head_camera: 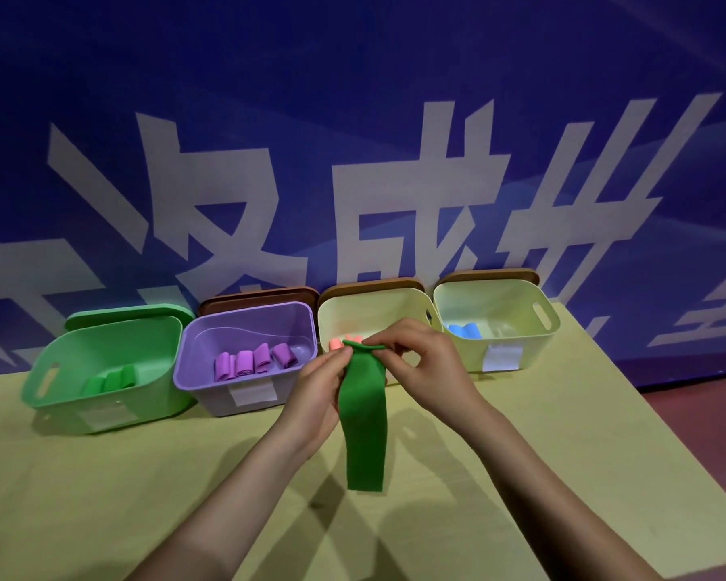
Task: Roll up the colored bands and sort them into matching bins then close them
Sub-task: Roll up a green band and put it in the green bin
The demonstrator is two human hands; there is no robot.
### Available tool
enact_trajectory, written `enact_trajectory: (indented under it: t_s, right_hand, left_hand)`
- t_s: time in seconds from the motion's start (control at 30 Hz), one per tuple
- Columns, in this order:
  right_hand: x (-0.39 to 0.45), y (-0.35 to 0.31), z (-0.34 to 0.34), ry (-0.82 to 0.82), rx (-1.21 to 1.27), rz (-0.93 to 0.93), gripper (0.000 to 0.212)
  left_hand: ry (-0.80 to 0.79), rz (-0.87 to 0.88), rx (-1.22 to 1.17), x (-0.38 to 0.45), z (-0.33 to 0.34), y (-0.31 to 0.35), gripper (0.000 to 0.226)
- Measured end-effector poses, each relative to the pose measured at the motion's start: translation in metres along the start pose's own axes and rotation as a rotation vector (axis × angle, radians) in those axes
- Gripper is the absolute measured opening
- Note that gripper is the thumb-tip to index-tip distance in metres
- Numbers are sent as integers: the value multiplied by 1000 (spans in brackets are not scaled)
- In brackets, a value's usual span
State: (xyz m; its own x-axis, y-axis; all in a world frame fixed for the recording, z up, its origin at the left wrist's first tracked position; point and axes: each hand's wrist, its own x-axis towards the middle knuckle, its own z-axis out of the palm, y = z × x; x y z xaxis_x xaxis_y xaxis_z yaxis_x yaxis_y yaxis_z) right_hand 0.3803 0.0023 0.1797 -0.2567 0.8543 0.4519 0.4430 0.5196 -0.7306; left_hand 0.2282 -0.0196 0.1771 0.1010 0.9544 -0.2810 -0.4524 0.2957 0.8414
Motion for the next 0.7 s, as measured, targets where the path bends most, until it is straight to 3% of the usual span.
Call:
enact_trajectory:
  t_s: [0.27,0.5,0.7]
  right_hand:
    - [19,22,-16,-210,-72,-86,24]
    - [26,33,-17,-275,-230,-164,27]
    - [22,32,-18,-259,142,96,26]
  left_hand:
    - [28,-63,38,23,1,0,29]
    - [56,-97,-39,38,0,-5,38]
    - [70,-50,89,42,-2,-8,28]
